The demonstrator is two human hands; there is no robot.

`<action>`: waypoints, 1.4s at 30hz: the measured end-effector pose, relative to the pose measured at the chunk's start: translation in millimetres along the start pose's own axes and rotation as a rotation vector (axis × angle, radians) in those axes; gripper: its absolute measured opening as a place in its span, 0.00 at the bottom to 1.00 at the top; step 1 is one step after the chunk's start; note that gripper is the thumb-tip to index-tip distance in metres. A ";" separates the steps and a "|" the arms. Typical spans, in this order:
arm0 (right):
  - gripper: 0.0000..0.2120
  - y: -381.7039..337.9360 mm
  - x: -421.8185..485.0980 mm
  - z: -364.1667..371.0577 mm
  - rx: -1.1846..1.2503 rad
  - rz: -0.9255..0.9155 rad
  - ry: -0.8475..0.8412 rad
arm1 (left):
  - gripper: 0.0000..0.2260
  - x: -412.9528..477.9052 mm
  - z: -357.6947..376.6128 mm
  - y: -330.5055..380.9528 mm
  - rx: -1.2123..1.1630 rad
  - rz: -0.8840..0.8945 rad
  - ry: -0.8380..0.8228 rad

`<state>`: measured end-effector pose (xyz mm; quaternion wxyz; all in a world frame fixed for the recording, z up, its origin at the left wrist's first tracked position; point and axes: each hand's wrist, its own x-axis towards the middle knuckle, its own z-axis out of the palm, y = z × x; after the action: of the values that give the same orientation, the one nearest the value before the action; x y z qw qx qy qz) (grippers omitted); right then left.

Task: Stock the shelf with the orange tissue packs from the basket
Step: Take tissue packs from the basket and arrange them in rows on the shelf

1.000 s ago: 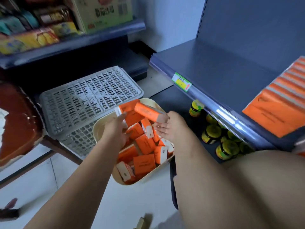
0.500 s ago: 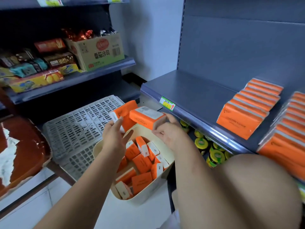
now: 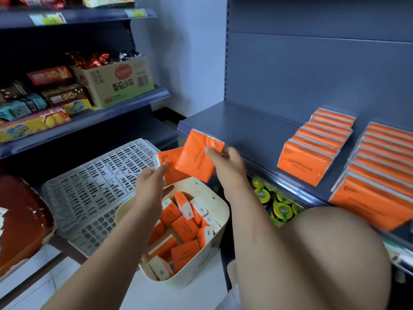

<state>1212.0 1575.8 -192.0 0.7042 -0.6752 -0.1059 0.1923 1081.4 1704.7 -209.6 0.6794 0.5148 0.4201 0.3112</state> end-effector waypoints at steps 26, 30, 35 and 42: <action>0.11 -109.0 -46.0 -224.3 -0.154 -0.451 0.551 | 0.26 -31.6 143.5 27.6 0.104 0.438 -0.816; 0.09 -110.4 -47.6 -239.7 -0.112 -0.436 0.545 | 0.24 -43.4 181.0 24.9 0.146 0.441 -0.920; 0.09 -111.0 -50.3 -252.3 -0.103 -0.428 0.529 | 0.19 -49.5 207.5 20.2 0.259 0.518 -1.055; 0.10 -114.8 -48.4 -261.4 -0.041 -0.390 0.520 | 0.26 -36.7 215.0 2.3 0.516 0.793 -0.908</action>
<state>1289.8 1316.2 -90.0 0.7174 -0.6828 -0.0539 -0.1273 1256.3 1579.7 -173.0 0.4776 0.8573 -0.0691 0.1793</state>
